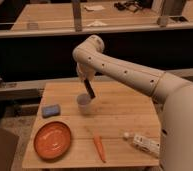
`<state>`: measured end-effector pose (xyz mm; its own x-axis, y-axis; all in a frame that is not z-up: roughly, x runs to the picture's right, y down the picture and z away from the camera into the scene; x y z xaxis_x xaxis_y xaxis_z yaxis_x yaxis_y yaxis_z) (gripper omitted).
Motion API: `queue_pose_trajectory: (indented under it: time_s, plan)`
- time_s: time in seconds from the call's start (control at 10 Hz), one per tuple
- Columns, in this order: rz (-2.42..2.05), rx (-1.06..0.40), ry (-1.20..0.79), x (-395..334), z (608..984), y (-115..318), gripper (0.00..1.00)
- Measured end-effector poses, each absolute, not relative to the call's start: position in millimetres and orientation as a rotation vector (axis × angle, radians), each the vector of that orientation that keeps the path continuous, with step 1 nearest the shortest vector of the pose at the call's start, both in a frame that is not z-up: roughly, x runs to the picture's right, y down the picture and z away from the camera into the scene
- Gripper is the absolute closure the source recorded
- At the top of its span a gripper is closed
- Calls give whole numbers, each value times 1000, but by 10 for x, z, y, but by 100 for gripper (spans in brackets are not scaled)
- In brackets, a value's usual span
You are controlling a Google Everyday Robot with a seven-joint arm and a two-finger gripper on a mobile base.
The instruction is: Place the eraser in the ceramic cup
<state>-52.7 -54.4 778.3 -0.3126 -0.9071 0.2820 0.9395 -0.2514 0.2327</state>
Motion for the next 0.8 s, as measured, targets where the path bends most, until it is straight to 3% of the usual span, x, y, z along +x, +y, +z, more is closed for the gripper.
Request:
queue_pose_trajectory:
  time_s: [0.8]
  plan:
    - [-1866, -96, -429, -647, 7905, -456, 75]
